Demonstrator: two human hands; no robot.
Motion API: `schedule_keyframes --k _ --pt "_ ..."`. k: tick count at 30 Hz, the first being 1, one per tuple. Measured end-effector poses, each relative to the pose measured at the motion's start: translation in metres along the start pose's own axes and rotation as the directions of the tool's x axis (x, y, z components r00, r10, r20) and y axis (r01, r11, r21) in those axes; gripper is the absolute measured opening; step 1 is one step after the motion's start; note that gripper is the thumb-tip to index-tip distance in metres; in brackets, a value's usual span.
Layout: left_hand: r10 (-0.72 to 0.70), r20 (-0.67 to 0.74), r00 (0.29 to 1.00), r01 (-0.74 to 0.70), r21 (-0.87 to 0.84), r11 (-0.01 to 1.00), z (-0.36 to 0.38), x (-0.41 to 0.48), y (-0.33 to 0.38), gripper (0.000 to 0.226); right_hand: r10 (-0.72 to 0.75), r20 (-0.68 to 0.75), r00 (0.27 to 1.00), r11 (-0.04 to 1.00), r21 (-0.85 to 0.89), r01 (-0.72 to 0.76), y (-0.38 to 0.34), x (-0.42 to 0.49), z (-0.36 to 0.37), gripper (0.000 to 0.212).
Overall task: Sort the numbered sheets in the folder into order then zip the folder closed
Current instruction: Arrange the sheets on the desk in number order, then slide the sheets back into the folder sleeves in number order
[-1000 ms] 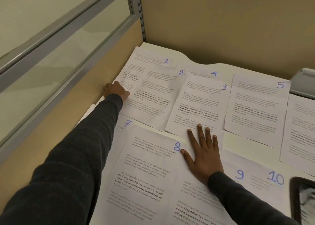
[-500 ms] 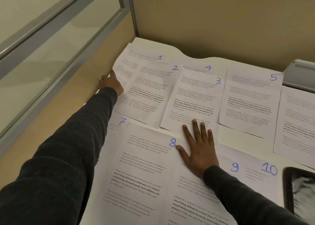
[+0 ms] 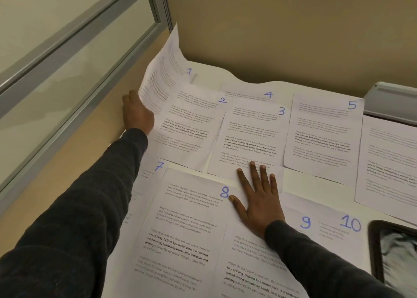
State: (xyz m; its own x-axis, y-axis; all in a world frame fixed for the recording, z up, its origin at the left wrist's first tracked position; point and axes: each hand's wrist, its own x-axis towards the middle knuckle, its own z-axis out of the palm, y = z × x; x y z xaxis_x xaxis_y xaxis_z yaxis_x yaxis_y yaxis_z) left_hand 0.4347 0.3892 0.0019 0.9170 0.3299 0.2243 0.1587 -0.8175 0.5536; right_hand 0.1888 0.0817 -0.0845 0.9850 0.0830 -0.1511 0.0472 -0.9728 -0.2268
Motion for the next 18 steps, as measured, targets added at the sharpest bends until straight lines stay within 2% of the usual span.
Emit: schedule_keyframes --k 4,8,11,13,16,18 --pt "0.108 -0.110 0.988 -0.113 -0.032 0.993 -0.025 -0.007 0.011 0.027 -0.002 0.002 1.000 1.000 -0.001 0.002 0.000 -0.001 -0.001 0.080" --pt "0.153 -0.185 0.971 -0.180 -0.139 0.974 -0.056 -0.026 0.036 0.024 -0.008 0.021 1.000 1.000 0.020 0.007 0.000 -0.001 -0.004 0.083" --pt "0.159 -0.196 0.968 -0.207 -0.260 0.943 -0.078 -0.054 0.061 0.022 -0.001 0.039 0.999 0.993 0.115 -0.003 0.000 0.001 -0.014 0.098" --pt "0.141 -0.150 0.979 -0.187 -0.364 0.913 -0.086 -0.078 0.076 0.019 0.031 0.025 0.999 0.965 0.262 -0.036 -0.002 -0.001 -0.031 0.103" --pt "0.023 0.009 1.000 -0.013 -0.603 0.797 -0.091 -0.132 0.102 0.017 0.093 -0.035 0.995 0.823 0.565 -0.057 -0.005 -0.013 -0.070 0.091" --pt "-0.032 0.110 0.993 0.102 -0.720 0.687 -0.089 -0.175 0.126 0.021 0.146 -0.025 0.989 0.625 0.777 -0.073 0.001 -0.024 -0.096 0.084"
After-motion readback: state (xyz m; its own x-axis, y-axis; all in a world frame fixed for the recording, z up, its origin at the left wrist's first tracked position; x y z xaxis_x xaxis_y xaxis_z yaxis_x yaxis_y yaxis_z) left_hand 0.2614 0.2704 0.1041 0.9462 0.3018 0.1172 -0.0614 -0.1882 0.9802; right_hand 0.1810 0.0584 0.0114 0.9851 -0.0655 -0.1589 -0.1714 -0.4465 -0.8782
